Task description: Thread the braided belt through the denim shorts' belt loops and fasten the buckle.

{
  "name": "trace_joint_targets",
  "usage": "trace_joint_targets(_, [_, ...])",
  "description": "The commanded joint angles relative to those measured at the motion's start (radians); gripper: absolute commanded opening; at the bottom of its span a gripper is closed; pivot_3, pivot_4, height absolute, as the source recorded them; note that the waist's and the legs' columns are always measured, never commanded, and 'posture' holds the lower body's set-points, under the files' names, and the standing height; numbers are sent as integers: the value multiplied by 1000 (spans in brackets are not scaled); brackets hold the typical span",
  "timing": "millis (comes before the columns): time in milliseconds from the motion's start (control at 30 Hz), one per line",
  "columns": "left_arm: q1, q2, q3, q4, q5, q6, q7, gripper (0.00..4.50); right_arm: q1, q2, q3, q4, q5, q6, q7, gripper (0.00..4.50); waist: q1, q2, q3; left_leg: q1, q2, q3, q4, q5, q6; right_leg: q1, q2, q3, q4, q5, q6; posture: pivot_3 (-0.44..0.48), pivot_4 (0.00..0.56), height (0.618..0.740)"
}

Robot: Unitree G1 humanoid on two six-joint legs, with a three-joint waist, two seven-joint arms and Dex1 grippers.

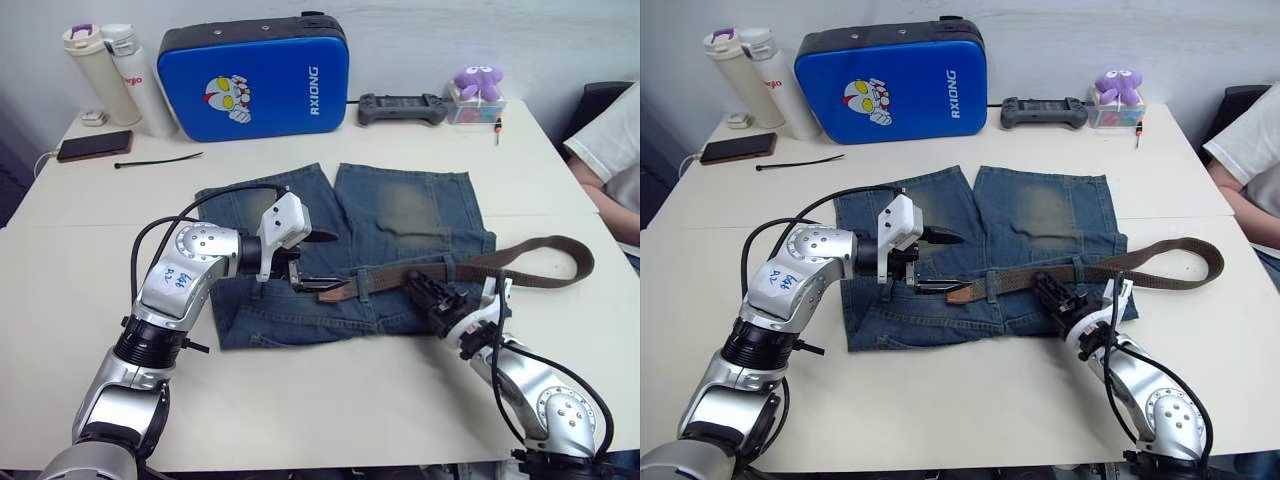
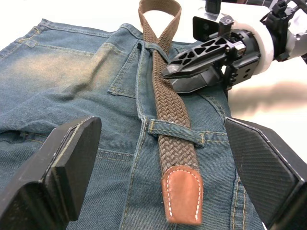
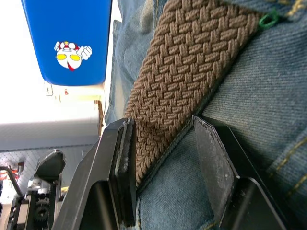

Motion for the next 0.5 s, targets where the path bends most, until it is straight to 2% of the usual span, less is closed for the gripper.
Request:
trace_joint_targets(33, [-17, 3, 11, -10, 2, -17, 0, 4500, 9, 22, -35, 18, -42, -35, 8, 2083, 0, 0, 0, 0, 0, 0, 0, 0, 0, 0, 0, 0, 0, 0, 0, 0, 150, 739])
trace_joint_targets(200, [-16, 1, 4, -9, 7, -19, -4, 4500, -18, 55, -67, 32, -43, -67, 23, 2083, 0, 0, 0, 0, 0, 0, 0, 0, 0, 0, 0, 0, 0, 0, 0, 0, 150, 739])
trace_joint_targets(267, [-17, 0, 5, -8, 10, -21, -4, 4500, -18, 57, -70, 32, -44, -59, 28, 1579, 0, 0, 0, 0, 0, 0, 0, 0, 0, 0, 0, 0, 0, 0, 0, 0, 150, 739])
trace_joint_targets(300, [-17, 0, 6, -6, 11, -22, -4, 4500, -12, 57, -68, 25, -32, -49, 33, 1029, 0, 0, 0, 0, 0, 0, 0, 0, 0, 0, 0, 0, 0, 0, 0, 0, 150, 739])
trace_joint_targets(333, [-17, 1, 7, -5, 12, -22, -5, 4500, -6, 55, -63, 16, -27, -39, 35, 872, 0, 0, 0, 0, 0, 0, 0, 0, 0, 0, 0, 0, 0, 0, 0, 0, 150, 739])
trace_joint_targets(400, [-14, 5, 9, -5, 14, -24, -7, 4500, 5, 53, -52, -3, -14, -23, 35, 70, 0, 0, 0, 0, 0, 0, 0, 0, 0, 0, 0, 0, 0, 0, 0, 0, 150, 739])
trace_joint_targets(500, [-10, 9, 12, -8, 13, -22, -8, 4500, 11, 45, -34, -33, -1, 2, 33, 70, 0, 0, 0, 0, 0, 0, 0, 0, 0, 1, 0, 0, 0, 0, 0, 0, 150, 739])
